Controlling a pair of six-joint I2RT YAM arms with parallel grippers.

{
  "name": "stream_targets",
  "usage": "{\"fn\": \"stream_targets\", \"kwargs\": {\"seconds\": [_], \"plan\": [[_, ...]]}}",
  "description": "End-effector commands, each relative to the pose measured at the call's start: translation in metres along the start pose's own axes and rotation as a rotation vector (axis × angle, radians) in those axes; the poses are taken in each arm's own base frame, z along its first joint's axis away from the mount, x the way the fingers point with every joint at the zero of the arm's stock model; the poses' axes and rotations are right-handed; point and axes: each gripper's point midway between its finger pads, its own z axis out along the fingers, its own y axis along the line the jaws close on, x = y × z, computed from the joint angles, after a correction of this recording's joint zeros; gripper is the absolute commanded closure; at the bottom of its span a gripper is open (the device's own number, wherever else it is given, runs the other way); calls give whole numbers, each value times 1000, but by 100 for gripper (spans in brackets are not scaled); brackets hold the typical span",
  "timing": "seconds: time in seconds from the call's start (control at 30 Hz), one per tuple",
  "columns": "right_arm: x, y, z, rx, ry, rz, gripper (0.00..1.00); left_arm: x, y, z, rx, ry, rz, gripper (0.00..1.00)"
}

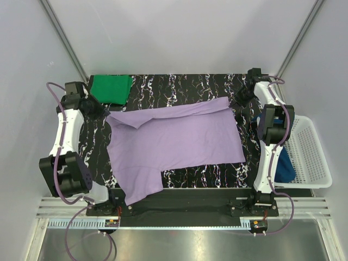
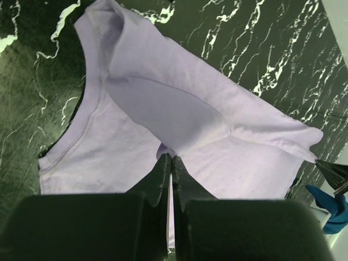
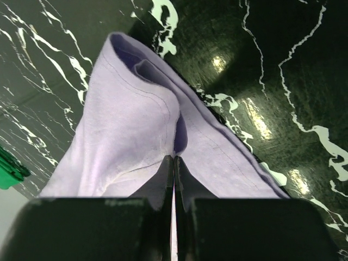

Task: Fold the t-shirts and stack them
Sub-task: Fold the tshirt

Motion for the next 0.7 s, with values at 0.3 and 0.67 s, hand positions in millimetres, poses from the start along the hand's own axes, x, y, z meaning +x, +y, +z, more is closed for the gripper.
{"fn": "stream_targets", "kwargs": {"seconds": [0.3, 0.67], "plan": [[3, -8, -36, 31, -26, -43, 100, -15, 11, -25, -61, -102, 5, 100], [13, -26, -27, 83, 2, -39, 100, -7, 16, -22, -69, -84, 4, 100]]}}
